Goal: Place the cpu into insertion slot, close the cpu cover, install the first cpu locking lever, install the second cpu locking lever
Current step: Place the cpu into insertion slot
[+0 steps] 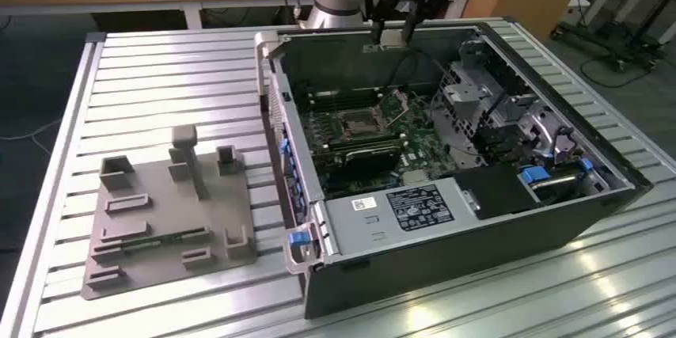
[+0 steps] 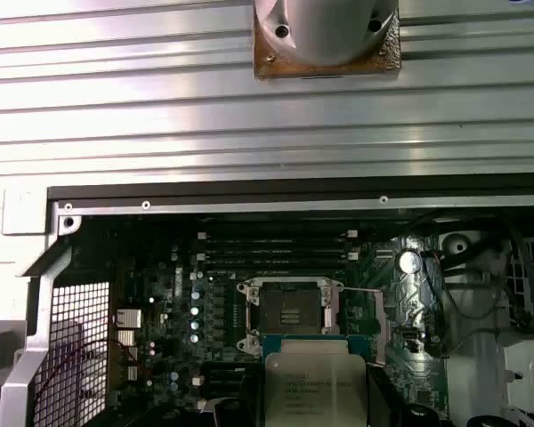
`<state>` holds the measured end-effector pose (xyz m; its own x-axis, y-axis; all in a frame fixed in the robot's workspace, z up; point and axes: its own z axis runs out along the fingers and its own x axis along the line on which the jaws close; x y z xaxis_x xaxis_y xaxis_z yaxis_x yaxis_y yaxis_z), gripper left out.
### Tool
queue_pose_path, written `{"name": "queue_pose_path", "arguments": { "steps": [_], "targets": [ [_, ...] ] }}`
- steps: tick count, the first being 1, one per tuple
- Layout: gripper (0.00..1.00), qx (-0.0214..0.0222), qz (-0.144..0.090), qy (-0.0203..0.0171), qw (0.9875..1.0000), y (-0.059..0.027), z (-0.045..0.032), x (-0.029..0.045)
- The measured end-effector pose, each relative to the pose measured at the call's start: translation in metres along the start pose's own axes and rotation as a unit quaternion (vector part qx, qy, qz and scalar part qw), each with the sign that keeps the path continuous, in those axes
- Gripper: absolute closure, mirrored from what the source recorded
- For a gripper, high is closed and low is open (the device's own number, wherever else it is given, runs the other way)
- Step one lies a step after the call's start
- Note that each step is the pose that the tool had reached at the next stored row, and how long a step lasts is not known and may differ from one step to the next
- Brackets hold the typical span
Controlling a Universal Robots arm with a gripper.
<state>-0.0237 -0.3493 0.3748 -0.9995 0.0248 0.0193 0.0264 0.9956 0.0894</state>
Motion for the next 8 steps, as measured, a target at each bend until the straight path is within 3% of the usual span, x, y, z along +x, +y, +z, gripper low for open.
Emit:
{"name": "queue_pose_path", "arguments": {
  "steps": [8],
  "targets": [
    [0.46,0.0,0.0,0.0,1.0,0.0,0.0,0.0]
  ]
}}
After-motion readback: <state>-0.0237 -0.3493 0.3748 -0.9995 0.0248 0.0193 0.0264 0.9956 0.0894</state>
